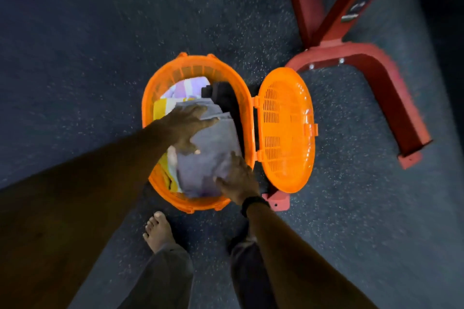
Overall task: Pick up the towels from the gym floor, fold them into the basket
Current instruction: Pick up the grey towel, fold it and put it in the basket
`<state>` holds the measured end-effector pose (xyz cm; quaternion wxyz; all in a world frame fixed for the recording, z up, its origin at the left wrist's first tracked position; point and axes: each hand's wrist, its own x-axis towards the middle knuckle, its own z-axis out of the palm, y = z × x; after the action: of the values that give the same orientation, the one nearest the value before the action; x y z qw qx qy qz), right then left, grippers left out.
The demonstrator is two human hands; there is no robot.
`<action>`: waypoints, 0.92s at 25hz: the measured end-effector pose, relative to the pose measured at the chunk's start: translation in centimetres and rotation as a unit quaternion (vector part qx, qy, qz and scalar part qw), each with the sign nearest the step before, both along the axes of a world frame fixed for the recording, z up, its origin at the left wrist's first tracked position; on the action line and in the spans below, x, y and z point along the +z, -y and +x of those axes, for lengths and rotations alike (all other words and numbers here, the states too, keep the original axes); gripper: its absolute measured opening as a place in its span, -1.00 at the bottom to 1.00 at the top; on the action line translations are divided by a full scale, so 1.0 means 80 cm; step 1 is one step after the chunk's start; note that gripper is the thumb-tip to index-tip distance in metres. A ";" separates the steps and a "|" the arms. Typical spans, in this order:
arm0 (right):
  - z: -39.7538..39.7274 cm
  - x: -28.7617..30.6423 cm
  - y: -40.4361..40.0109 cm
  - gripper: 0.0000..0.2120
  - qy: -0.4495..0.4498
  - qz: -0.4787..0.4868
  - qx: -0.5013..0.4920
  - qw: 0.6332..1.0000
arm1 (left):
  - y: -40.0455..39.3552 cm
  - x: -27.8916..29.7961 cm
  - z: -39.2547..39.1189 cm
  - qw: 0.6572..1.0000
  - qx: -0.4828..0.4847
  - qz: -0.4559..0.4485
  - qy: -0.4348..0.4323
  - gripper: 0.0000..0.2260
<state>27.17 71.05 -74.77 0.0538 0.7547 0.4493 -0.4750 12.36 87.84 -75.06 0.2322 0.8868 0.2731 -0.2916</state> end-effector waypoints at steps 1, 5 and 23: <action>0.018 0.042 -0.015 -0.20 0.013 0.038 0.001 0.999 | -0.008 0.052 -0.008 0.999 0.048 -0.019 0.009 -0.06; 0.045 0.262 -0.112 -0.36 0.002 0.176 -0.009 0.984 | -0.051 0.302 -0.056 0.971 0.218 0.005 0.095 -0.04; -0.008 1.035 -0.280 -0.39 0.056 0.402 0.207 0.890 | -0.021 1.019 -0.297 0.769 0.504 0.232 0.318 -0.28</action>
<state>26.53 93.42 8.03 -0.1320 0.6267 0.7443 -0.1892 -11.37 89.48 6.44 0.2063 0.6911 0.6506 0.2378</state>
